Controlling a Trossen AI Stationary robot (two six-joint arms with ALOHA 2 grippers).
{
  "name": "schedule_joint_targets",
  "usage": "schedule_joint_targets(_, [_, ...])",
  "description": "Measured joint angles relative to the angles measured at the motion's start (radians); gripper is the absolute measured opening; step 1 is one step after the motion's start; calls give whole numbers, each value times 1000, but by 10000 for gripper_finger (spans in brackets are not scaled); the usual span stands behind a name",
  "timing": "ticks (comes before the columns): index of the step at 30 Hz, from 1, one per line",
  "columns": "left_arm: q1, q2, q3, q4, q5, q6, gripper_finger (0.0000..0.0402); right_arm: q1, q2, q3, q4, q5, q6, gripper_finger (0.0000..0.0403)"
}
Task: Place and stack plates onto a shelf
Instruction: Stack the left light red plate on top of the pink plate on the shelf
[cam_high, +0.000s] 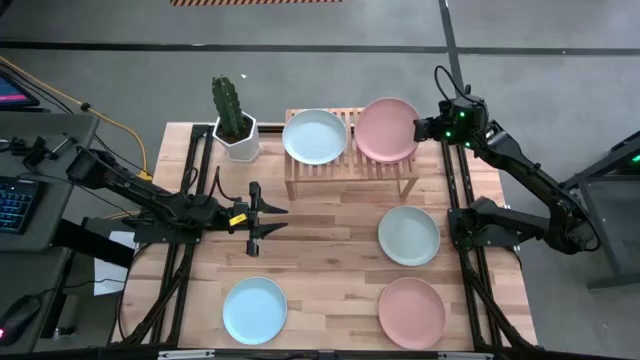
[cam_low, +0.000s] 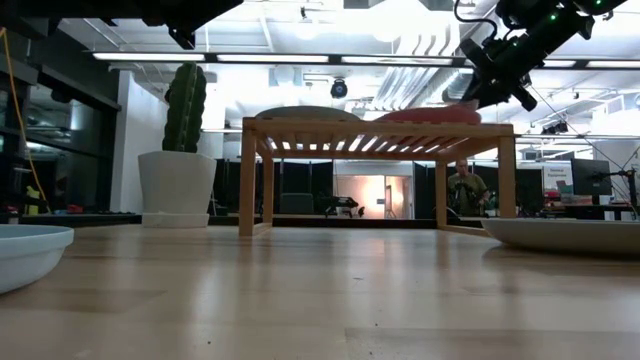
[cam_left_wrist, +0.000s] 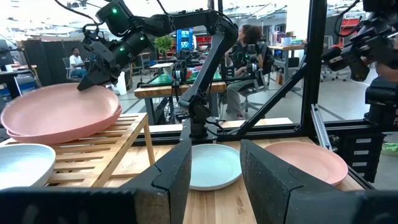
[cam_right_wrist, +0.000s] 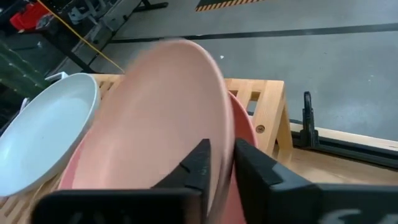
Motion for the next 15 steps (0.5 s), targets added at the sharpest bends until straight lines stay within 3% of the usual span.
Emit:
schedule_joint_targets(7, [0, 0, 0, 0, 0, 0, 128, 0, -28, 3, -2, -3, -49, 132])
schedule_joint_targets(15, [0, 0, 0, -1, 0, 0, 128, 1, -72, 129, -142, -3, -102, 165])
